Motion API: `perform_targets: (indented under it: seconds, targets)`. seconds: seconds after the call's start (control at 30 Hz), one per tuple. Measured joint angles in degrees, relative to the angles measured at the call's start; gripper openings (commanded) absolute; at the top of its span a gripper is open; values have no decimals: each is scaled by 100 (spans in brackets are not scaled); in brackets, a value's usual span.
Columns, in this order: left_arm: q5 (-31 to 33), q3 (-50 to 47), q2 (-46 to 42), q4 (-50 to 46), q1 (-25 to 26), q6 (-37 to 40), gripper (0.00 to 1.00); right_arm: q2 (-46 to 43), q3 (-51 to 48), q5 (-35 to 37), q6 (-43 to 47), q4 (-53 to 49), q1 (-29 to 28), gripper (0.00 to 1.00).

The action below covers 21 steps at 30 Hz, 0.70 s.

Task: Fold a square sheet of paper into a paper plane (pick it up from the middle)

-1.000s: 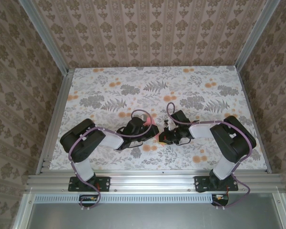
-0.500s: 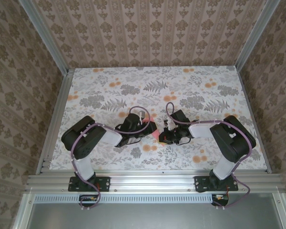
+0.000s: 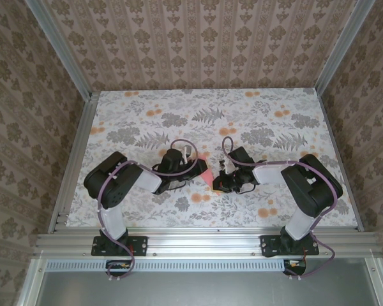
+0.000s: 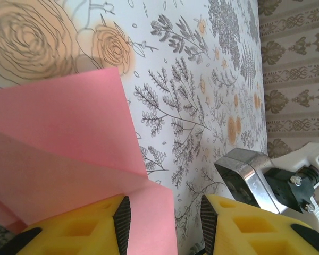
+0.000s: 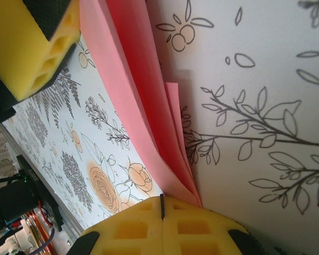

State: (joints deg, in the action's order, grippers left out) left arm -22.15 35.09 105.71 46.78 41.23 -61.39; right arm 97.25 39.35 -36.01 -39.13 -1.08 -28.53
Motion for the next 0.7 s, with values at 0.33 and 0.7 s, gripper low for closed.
perform_targets:
  seconds: [0.33,0.7]
  targets:
    - [4,-52,-90,-74,-299,131,44,26,15,-46,-2,-4,0,0]
    - [-63,-44,-122,-164,-597,184,46,33,35,-44,-2,-44,0,0]
